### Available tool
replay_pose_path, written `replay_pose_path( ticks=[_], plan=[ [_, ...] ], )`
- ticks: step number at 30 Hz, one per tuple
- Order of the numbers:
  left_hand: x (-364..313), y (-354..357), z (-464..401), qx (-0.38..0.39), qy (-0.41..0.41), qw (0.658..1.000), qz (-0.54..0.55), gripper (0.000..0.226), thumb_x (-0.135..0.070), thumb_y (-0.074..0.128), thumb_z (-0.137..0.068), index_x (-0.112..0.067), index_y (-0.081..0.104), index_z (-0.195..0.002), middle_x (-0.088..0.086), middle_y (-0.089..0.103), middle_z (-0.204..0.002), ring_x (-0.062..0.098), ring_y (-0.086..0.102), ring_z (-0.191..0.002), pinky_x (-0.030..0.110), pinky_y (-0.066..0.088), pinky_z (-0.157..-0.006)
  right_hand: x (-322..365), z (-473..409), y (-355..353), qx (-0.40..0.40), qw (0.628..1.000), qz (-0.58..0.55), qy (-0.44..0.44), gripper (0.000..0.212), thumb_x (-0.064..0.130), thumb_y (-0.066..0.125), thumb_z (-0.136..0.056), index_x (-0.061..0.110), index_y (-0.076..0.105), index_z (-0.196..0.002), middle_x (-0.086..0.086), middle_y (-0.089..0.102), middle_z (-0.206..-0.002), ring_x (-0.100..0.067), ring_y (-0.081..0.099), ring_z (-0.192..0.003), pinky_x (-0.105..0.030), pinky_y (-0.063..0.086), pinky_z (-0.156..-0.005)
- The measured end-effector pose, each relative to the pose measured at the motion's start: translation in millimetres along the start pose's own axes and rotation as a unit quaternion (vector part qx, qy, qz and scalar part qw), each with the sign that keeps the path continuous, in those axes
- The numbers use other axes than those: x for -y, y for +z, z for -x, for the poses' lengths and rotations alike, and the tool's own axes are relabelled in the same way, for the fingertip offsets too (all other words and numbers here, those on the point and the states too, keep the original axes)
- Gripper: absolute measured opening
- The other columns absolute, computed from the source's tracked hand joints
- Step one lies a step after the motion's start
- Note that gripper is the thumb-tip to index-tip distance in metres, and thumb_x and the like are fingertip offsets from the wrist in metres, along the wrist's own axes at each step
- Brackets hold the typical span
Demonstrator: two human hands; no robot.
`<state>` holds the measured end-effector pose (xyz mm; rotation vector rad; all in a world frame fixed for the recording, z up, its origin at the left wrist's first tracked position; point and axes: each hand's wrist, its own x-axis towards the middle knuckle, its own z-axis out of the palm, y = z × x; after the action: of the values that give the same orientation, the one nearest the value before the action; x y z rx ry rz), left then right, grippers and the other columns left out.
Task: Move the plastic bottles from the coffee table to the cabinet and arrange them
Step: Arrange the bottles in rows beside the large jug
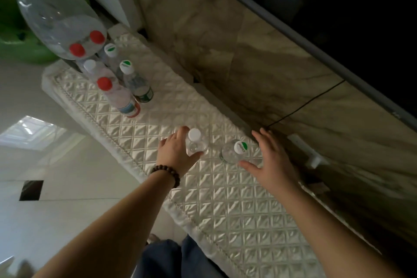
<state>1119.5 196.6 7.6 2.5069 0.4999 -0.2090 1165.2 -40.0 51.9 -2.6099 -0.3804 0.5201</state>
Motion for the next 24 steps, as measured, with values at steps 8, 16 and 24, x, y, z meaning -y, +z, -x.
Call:
replay_pose_path(
  ticks=[8, 16, 24],
  plan=[
    [7.5, -20.3, 14.9, -0.073, -0.036, 0.996, 0.049, 0.065, -0.047, 0.075, -0.072, -0.018, 0.046, -0.123, 0.004, 0.063, -0.116, 0.028, 0.056, -0.107, 0.043, 0.040, -0.097, 11.2, -15.5, 19.9, 0.016, 0.999, -0.051, -0.003, 0.061, 0.034, 0.068, -0.085, 0.022, 0.042, -0.139, -0.002, 0.042, -0.146, -0.021, 0.040, -0.134, -0.030, 0.039, -0.101],
    [61.1, -58.1, 11.6, -0.136, -0.081, 0.985, 0.072, 0.069, -0.048, 0.075, -0.073, -0.022, 0.045, -0.129, 0.003, 0.058, -0.125, 0.025, 0.056, -0.110, 0.042, 0.045, -0.096, 57.7, -57.5, 8.9, -0.014, 0.996, -0.066, -0.052, 0.037, 0.042, 0.060, -0.088, 0.021, 0.053, -0.117, -0.002, 0.065, -0.102, -0.019, 0.060, -0.089, -0.029, 0.041, -0.066],
    [99.6, -74.3, -18.7, -0.173, -0.133, 0.965, 0.144, 0.073, -0.039, 0.077, -0.074, -0.030, 0.039, -0.136, -0.002, 0.049, -0.134, 0.020, 0.054, -0.112, 0.042, 0.051, -0.090, 161.6, -145.5, 32.3, 0.022, 0.988, -0.026, -0.152, 0.042, 0.042, 0.059, -0.089, 0.017, 0.050, -0.121, -0.009, 0.061, -0.113, -0.027, 0.058, -0.101, -0.033, 0.045, -0.076]
  ],
)
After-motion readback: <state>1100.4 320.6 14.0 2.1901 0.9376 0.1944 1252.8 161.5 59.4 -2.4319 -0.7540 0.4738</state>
